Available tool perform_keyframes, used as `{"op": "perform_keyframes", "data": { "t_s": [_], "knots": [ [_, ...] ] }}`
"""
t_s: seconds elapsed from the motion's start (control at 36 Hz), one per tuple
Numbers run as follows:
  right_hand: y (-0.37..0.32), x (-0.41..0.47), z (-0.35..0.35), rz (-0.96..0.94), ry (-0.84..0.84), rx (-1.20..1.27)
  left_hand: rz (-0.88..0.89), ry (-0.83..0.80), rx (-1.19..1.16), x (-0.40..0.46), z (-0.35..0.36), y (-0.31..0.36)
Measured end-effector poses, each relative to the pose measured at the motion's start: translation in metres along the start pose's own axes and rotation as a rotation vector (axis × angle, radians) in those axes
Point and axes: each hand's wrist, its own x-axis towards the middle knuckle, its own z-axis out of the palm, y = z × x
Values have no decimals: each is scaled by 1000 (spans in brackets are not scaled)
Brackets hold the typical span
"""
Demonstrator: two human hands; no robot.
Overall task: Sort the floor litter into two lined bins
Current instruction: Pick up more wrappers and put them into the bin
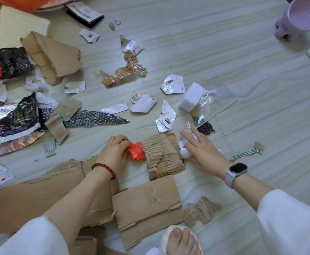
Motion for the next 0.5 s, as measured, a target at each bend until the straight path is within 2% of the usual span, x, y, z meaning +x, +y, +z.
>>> {"op": "perform_keyframes", "data": {
  "t_s": [0.08,0.17,0.25,0.36,0.5],
  "knots": [
    [2,6,-5,-3,-133,7,-176,60,-51,0,-5,0],
    [-2,7,-6,-4,-93,-13,-353,104,-111,3,-11,5],
    [-8,4,-2,25,-47,-29,-448,143,-192,6,-14,8],
    [-13,1,3,102,16,-6,-466,134,-279,6,-14,11],
    [-17,-3,9,224,36,86,-358,62,-335,4,-15,14]
  ]
}}
